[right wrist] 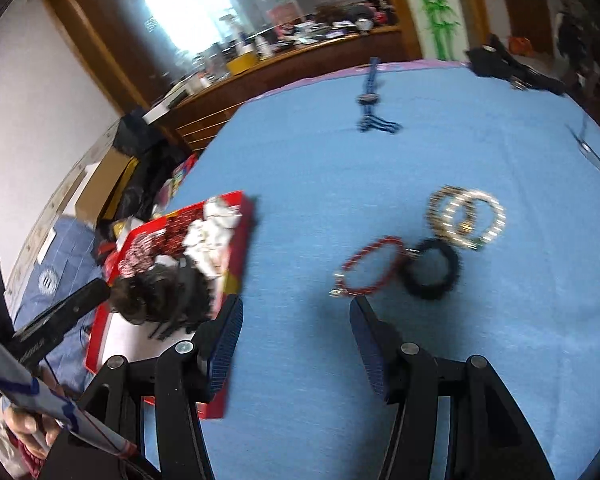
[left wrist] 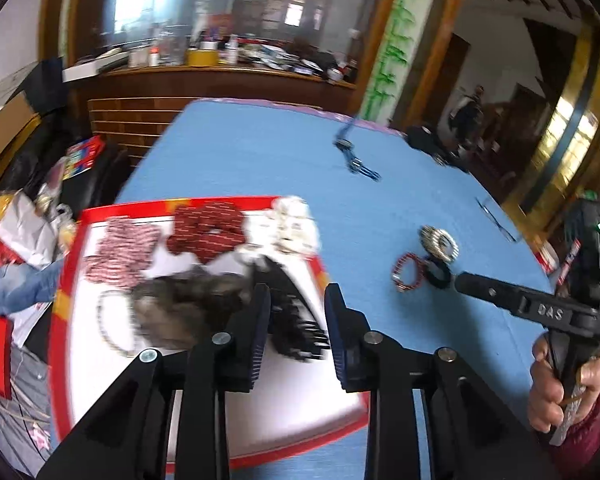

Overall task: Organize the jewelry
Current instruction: 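Move the left tool to the red bead bracelet and grasp it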

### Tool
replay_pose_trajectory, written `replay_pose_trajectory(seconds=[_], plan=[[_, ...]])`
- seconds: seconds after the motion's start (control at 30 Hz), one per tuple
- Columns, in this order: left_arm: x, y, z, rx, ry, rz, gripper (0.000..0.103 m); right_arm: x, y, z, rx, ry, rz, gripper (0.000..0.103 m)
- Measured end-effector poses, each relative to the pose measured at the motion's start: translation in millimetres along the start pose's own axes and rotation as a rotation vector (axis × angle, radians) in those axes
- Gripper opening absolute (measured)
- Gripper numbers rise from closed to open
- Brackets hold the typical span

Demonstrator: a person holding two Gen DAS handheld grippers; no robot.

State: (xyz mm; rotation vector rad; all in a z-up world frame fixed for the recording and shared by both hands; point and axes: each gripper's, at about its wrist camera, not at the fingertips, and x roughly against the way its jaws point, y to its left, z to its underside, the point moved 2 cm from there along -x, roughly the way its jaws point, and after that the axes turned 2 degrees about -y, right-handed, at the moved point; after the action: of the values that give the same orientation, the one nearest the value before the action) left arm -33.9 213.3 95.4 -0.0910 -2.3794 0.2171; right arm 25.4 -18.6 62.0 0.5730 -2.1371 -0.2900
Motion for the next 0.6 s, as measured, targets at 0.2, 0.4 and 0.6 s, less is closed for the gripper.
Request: replay_pose_trajectory(seconds=[0.2,0.4,0.6], plan=[[-20.7,-51.5,5.1,-0.073,0.049,0.053,0.027,12.9,-40.9,1.5,-0.075,-0.011,0.042,0.06],[-48.8,-100.4,12.2,-0.142,0.104,0.091,0.027,24.7,-79.6,1.4,-0.144,-0.036,0.089,0.06],[-96.0,-129.6,7.0,-0.152,0.206,0.142,0.026,26.3,-118.4,-1.2,-0.21,-0.092,0.133,0.06]])
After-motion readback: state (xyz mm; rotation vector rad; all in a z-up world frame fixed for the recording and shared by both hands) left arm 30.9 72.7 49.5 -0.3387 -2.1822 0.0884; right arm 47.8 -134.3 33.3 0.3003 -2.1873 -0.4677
